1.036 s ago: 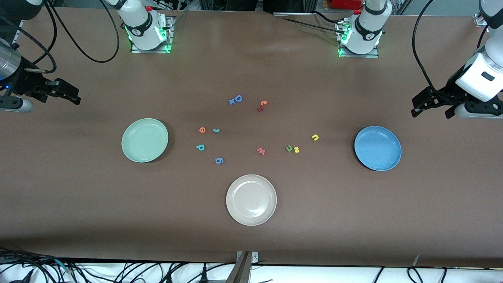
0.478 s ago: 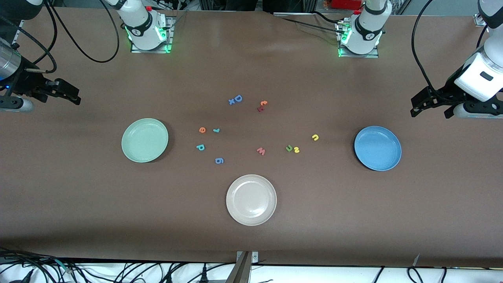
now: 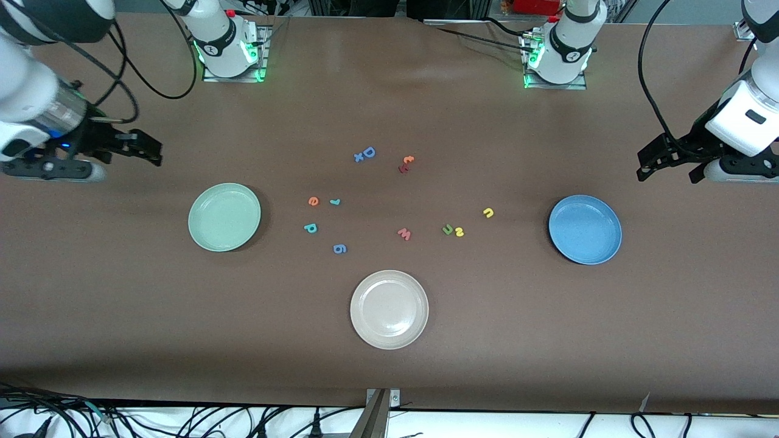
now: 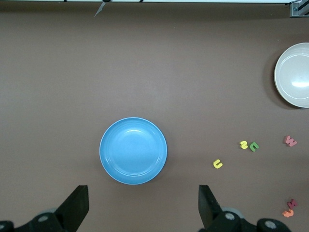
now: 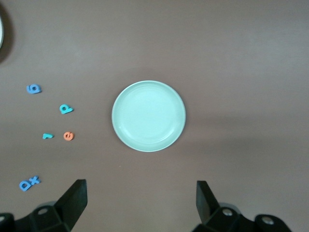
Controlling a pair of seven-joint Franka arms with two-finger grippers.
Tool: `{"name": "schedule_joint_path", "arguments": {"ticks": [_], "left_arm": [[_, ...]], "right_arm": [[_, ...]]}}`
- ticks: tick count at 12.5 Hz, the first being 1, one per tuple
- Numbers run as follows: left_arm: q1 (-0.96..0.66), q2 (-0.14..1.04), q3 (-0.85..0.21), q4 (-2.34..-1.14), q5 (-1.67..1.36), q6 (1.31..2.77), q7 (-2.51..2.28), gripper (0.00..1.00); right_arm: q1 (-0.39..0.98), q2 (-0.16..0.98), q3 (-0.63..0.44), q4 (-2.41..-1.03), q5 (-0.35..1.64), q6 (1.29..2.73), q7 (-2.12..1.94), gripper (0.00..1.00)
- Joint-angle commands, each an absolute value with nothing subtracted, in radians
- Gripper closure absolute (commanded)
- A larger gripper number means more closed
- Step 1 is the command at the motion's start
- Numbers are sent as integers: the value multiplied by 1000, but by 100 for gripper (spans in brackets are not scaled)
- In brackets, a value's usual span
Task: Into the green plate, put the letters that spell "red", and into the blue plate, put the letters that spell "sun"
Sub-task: 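Reach the right gripper toward the orange letter e beside the green plate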
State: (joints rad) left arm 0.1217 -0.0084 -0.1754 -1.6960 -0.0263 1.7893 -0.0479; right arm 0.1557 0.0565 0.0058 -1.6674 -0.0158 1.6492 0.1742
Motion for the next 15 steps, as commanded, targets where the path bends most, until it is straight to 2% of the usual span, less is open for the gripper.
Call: {"name": "schedule_joint_path", "arguments": {"ticks": [1,4,8,15], "left_arm": [[126,5,-176,-1675,-52,1773,-29,0],[123,11,-176,-1677,-52,1767,-31,0],[123,18,-176,-1677,-52,1766,-32,0],[121,66,-172,-1718,-51,1761,-20,0]], "right_arm": [[221,121,2,-1663,-14,1655,202,0],[339,190,2,-1716,-20,1760,355,0],[425,276,2,-1854,-20,2038,558,0],[535,471,2,-1867,-20,2241,905,1]]}}
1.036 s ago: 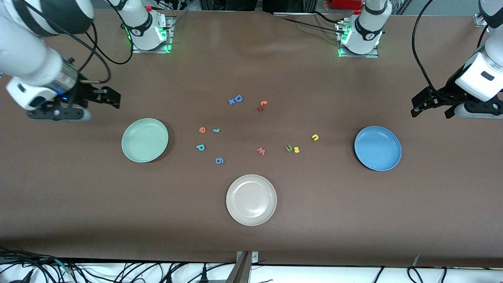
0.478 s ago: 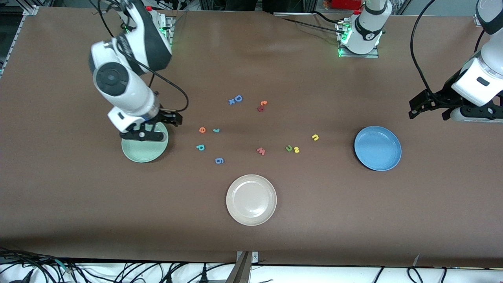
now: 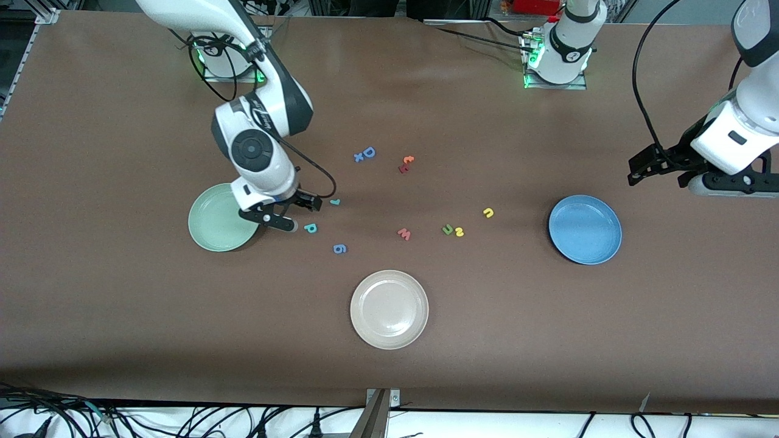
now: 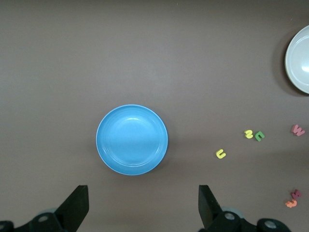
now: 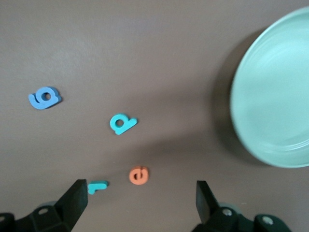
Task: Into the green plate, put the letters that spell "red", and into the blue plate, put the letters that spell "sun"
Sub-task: 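Reach the right gripper toward the orange letter e beside the green plate, then lower the right gripper to the e while the left gripper reaches the u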
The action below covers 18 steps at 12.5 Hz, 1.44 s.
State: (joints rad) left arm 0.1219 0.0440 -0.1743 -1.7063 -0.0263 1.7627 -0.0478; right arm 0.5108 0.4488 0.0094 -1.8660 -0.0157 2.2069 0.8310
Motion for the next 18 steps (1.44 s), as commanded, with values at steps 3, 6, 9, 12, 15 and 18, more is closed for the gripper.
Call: {"name": "schedule_joint_path", "arguments": {"ticks": [3,6,9,12,15,18], "left_arm": [[45,83,-170,-1808,-51,1877,-31,1],[-29,124,-170,-1859,-51,1940,-32,0],[-81,195,-170,-1876,-51,2009,-22,0],[-141,274,-169,-1917,-51,2126,-21,0],[-181,331,-169,-1980,-49,2264,-21,2],[-254,376,-169,-1983,154,2330,0,2]], "right_arm": [[535,480,2,-1939,-14,2357,942,20],[545,480,2,-2040,-14,2492,976,26],[557,489,2,-2054,-14,2490,976,26],[566,497,2,-2059,-14,2494,977,26],[568,511,2,-2057,-14,2500,976,26],[571,512,2,-2059,-14,2507,976,26]]}}
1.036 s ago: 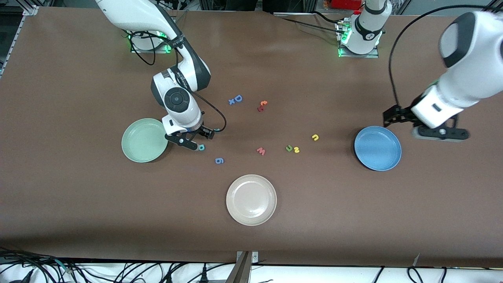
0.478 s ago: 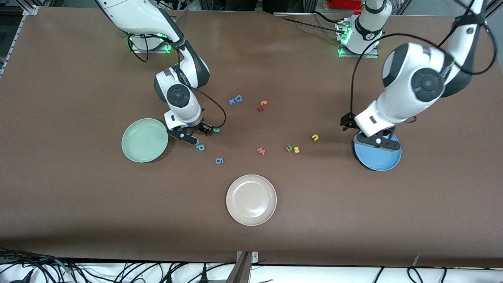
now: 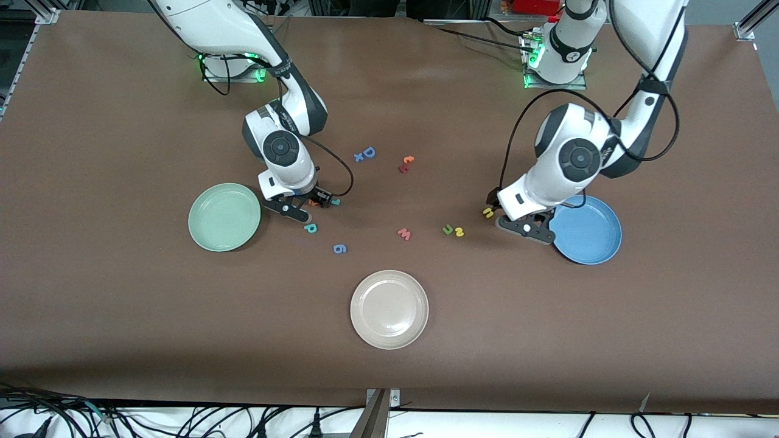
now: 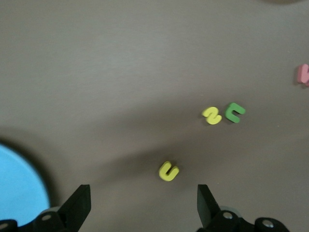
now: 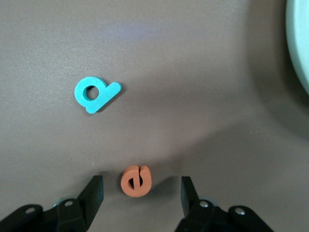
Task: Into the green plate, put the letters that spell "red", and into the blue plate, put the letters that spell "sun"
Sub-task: 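Lower the right gripper to the e while the left gripper reaches the u, then grasp the orange e with the right gripper while the left gripper grasps the u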
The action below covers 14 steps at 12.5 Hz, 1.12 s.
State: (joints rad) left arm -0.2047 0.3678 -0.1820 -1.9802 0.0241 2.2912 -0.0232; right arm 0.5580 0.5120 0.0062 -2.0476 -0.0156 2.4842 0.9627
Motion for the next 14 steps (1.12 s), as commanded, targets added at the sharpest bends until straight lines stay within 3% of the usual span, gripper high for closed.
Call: {"name": "schedule_joint_path", "arguments": {"ticks": [1,3,4,5,7,8,14], "left_arm": [[-270,388,-169,-1988,196,2341,-2,2],[-272,408,-169,-2037,209,2422,6,3],[-270,411,-167,-2080,209,2484,53,3],[-270,419,-160,-2113,209,2535,166,2],[-264,417,-146,-2144,207,2545,352,2],[-264,414,-144,-2151,207,2545,394,2],[-301,460,-144,-2151,209,2604,410,6]], "right_arm": [[571,515,2,-2059,-15,2507,974,26],[571,520,2,-2057,-15,2507,976,27],[571,520,2,-2057,-15,2507,974,33],[571,520,2,-2057,-15,2507,974,43],[571,520,2,-2056,-20,2507,971,76],[571,520,2,-2054,-20,2505,968,87],[569,476,-3,-2028,-20,2452,951,94]]}}
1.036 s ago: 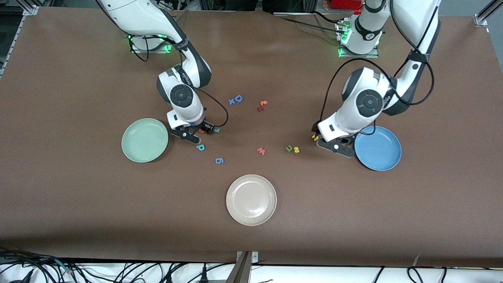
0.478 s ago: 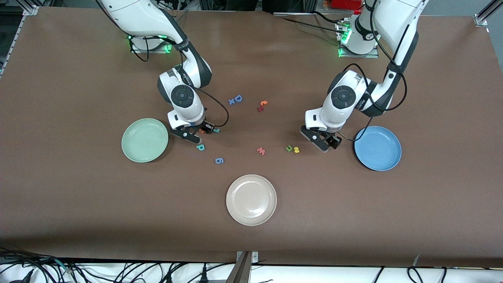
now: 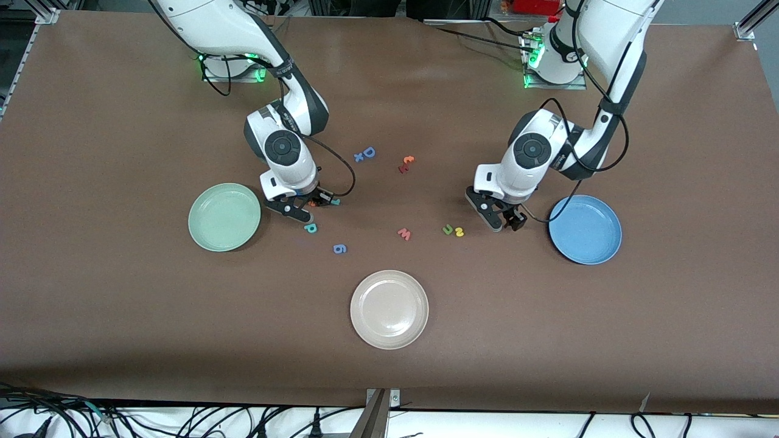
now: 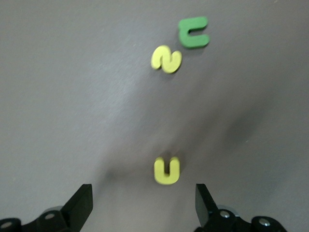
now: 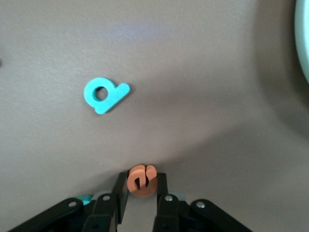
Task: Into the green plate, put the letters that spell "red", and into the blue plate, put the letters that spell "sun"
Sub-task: 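Grasp the orange e with the right gripper while the left gripper grasps the u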
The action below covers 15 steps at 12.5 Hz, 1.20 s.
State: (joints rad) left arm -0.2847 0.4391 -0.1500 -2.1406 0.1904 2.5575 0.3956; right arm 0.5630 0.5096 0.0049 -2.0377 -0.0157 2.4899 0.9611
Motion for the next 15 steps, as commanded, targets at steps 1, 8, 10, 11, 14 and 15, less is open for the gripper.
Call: {"name": "schedule_joint_path", "arguments": {"ticks": [1,8,10,11,14,15], "left_arm": [[-302,471,-144,-2152,209,2615,410,6],[-302,517,-140,-2149,222,2666,408,12],[-302,525,-135,-2149,224,2681,408,13],[-302,525,-132,-2149,224,2681,408,14],[-302,526,-120,-2149,224,2681,408,24],[-302,526,-112,-2149,225,2681,408,24]], "right_arm": [[566,463,-8,-2007,-21,2400,925,94],[558,377,-228,-1977,-11,2189,493,93],[540,380,-267,-2014,-5,2218,398,93],[522,387,-267,-2034,-5,2244,368,93],[497,406,-267,-2117,-5,2368,344,93],[491,411,-267,-2132,-5,2397,336,93]]}}
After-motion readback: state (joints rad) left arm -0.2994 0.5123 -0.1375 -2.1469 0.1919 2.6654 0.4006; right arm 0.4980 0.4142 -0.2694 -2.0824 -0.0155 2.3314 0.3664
